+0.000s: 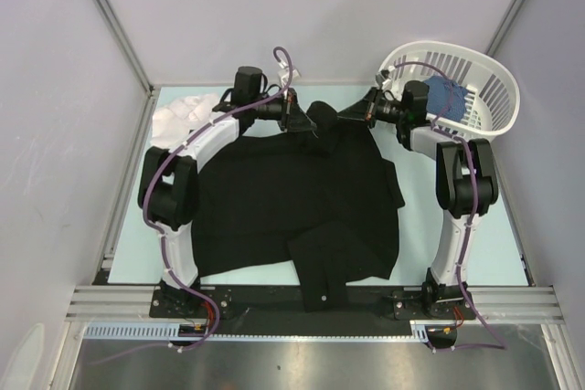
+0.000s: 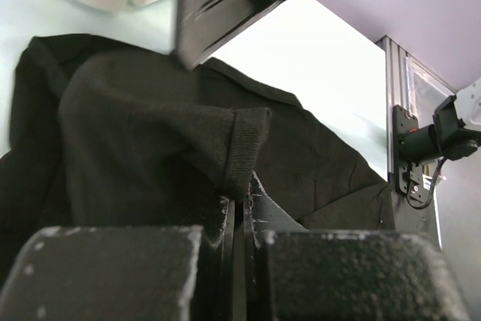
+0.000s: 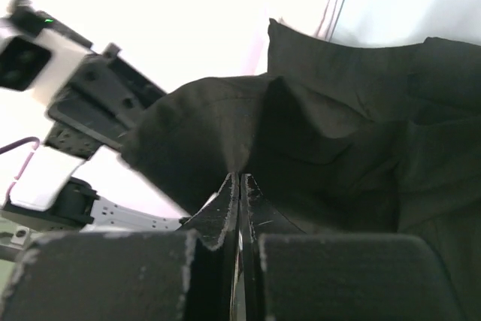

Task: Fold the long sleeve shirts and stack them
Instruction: Fold the shirt

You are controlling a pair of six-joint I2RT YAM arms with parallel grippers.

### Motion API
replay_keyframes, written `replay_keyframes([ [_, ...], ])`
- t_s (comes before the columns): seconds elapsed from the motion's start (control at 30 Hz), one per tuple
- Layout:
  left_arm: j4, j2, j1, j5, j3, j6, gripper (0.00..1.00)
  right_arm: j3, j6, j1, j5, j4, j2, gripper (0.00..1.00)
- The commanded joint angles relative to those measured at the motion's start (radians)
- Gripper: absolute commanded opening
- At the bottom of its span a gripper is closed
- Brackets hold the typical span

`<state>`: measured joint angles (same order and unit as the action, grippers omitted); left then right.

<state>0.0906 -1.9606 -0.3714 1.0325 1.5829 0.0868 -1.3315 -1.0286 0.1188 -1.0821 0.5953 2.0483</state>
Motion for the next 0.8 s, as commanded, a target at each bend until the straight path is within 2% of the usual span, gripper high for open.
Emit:
replay_keyframes([
  [0.0, -0.035, 0.008, 0.011, 0.046, -0.007, -0.001, 0.0, 0.003, 0.026, -0.025, 0.008, -0.004, -0.122, 0.0],
  [0.13, -0.008, 0.017, 0.009, 0.035, -0.018, -0.033, 0.0, 0.009, 0.039, -0.036, 0.025, -0.029, -0.135, 0.0],
  [0.27, 0.049, 0.049, 0.017, -0.087, -0.037, -0.12, 0.42, 0.006, 0.004, -0.047, 0.047, -0.029, -0.178, 0.0],
  [0.3, 0.049, 0.064, 0.031, -0.204, -0.055, -0.142, 0.46, 0.002, -0.001, -0.051, 0.048, -0.04, -0.201, 0.0],
  [0.4, 0.034, 0.161, 0.064, -0.365, -0.108, -0.195, 0.56, 0.009, -0.066, -0.053, 0.062, -0.048, -0.258, 0.0],
  [0.43, 0.002, 0.195, 0.066, -0.467, -0.13, -0.217, 0.6, 0.023, -0.089, -0.05, 0.076, -0.043, -0.275, 0.0],
  [0.5, -0.034, 0.29, 0.065, -0.509, -0.175, -0.28, 0.68, 0.043, -0.117, -0.039, 0.1, -0.029, -0.307, 0.0],
  [0.53, -0.037, 0.319, 0.057, -0.525, -0.182, -0.297, 0.8, 0.055, -0.129, -0.036, 0.123, -0.019, -0.329, 0.0],
  [0.57, -0.035, 0.34, 0.048, -0.549, -0.196, -0.327, 0.85, 0.061, -0.157, -0.033, 0.135, 0.0, -0.338, 0.0],
  [0.7, -0.061, 0.437, -0.062, -0.612, -0.259, -0.442, 0.99, 0.077, -0.218, -0.011, 0.229, 0.032, -0.358, 0.0],
  [0.77, -0.087, 0.451, -0.128, -0.664, -0.303, -0.511, 0.99, 0.071, -0.237, 0.001, 0.254, 0.037, -0.364, 0.0],
])
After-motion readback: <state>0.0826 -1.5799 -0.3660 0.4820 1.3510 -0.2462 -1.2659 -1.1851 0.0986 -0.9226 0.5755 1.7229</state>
